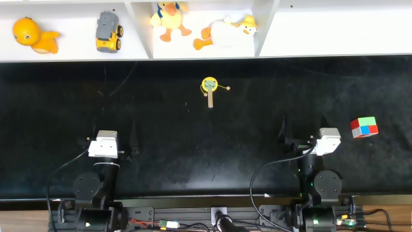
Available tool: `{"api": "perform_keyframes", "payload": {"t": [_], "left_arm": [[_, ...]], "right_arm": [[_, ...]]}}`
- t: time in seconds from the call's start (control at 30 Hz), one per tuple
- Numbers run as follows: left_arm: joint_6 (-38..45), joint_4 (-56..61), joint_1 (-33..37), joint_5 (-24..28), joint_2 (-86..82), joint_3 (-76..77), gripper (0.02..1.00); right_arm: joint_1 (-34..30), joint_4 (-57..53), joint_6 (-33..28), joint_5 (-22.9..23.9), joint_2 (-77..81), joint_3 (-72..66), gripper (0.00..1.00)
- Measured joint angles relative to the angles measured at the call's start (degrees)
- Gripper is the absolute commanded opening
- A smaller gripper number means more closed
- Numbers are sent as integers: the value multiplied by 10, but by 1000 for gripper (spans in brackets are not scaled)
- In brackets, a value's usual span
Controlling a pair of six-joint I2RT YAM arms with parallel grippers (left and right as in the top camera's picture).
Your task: Store Toys
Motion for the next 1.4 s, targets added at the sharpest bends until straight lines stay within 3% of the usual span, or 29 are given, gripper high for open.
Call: {"api": "perform_keyframes", "payload": {"t": [0.63,0.8,0.97,1.2,1.4], "left_arm": [[0,0,0,0,0,0,998],[0,0,0,0,0,0,998],[0,0,0,-3,0,0,998],[0,-1,0,-5,0,0,998],[0,-1,0,-7,0,0,998]], "right_arm": [[0,0,-3,3,0,0,996],[17,2,15,63,28,1,993],[113,-82,68,135,159,66,996],[293,-238,134,223,408,293,996],[389,-354,191,256,628,449,996]]}}
